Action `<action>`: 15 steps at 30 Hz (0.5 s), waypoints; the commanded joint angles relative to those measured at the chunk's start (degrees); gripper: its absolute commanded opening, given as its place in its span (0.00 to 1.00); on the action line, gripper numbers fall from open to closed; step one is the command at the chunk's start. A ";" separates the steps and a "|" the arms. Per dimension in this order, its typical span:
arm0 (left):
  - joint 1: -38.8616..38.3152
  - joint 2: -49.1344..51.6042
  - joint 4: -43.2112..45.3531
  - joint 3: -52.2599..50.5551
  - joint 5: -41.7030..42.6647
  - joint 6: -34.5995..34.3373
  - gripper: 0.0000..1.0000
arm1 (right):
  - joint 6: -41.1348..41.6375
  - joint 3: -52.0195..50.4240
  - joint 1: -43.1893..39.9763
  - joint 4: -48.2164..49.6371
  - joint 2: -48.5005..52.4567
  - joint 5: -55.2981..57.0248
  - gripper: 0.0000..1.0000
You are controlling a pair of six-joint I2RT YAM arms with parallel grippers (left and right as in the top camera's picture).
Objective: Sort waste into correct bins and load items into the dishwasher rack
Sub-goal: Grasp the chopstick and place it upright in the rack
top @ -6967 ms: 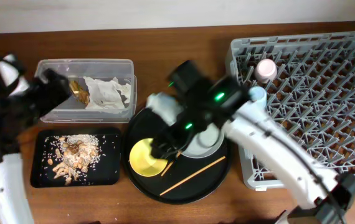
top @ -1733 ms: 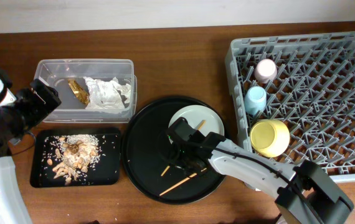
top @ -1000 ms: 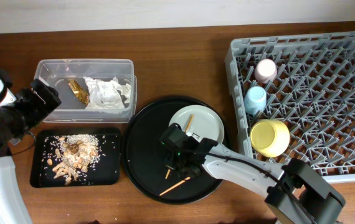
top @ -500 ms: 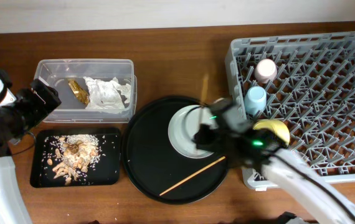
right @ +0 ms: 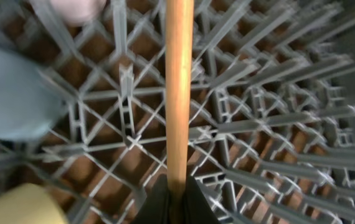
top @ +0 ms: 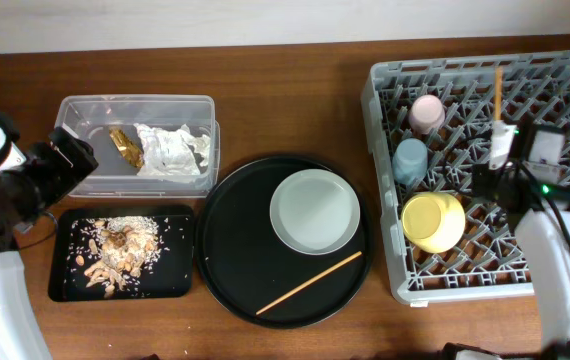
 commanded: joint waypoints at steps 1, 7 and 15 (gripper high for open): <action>0.24 -0.07 0.00 0.20 -0.20 -0.17 0.99 | -6.88 0.61 -0.35 3.61 6.16 0.72 0.04; 0.24 -0.07 0.00 0.20 -0.20 -0.17 0.99 | -6.82 0.63 -0.35 6.86 6.23 1.14 0.63; 0.24 -0.07 0.00 0.20 -0.20 -0.17 0.99 | -1.44 2.56 4.98 1.29 -13.42 -12.81 0.59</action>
